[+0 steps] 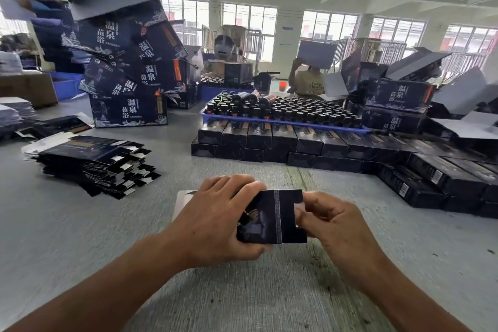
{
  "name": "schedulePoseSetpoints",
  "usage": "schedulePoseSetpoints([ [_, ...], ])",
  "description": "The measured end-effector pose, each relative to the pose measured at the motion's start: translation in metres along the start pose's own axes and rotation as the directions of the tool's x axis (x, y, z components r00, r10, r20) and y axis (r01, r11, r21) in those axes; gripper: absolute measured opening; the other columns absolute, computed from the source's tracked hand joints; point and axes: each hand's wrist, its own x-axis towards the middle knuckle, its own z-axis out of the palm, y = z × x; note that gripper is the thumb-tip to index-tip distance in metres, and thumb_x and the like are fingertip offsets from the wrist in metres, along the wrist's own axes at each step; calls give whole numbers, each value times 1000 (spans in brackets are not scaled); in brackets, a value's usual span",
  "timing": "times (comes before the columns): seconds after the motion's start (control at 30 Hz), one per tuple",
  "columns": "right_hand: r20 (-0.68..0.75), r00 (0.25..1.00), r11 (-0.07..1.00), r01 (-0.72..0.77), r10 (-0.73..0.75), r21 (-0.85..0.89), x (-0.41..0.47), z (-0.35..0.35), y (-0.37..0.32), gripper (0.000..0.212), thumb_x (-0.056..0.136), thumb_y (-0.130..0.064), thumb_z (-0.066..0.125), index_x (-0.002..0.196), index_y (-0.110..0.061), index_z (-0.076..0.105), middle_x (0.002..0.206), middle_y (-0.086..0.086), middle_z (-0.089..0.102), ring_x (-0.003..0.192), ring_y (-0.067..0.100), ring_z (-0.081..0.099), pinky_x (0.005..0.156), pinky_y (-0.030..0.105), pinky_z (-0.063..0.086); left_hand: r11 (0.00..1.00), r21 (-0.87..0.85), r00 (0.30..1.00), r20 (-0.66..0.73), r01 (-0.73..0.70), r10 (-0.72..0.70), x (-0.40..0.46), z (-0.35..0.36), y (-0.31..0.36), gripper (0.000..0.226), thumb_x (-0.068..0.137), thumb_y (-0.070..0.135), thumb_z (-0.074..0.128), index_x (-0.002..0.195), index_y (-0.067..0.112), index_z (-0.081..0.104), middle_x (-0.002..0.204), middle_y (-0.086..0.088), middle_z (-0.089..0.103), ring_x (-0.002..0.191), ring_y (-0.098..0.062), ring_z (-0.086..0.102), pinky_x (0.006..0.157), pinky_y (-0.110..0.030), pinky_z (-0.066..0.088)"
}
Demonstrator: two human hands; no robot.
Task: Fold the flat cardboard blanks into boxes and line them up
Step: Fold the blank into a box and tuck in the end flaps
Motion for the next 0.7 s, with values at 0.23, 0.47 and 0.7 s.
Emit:
schedulePoseSetpoints([
  [0.23, 7, 999, 995, -36, 36, -91, 1, 7, 2, 19, 90, -22, 68, 99, -38, 74, 96, -19, 76, 90, -2, 71, 72, 15, 56, 996, -90, 1000, -12, -18, 17, 1, -1, 4, 90, 73, 79, 56, 144, 27, 35, 139, 16, 43, 125, 2, 31, 108, -18, 22],
  [0.47, -8, 999, 999, -32, 32, -35, 1, 5, 6, 26, 89, -10, 72, 104, -31, 71, 96, -11, 77, 86, 7, 73, 66, 17, 56, 996, 14, 991, -96, -88, 89, 0, -2, 3, 92, 78, 77, 52, 155, 36, 22, 138, 10, 50, 118, -6, 43, 98, -22, 31],
  [0.7, -40, 999, 999, 0, -2, -41, 2, 2, 3, 31, 92, -10, 71, 111, -34, 69, 97, -14, 76, 85, 7, 73, 64, 18, 56, 973, 153, 971, -137, -174, 196, 1, -4, 3, 73, 90, 70, 39, 155, 41, 23, 142, -4, 49, 118, -21, 57, 96, -39, 50],
])
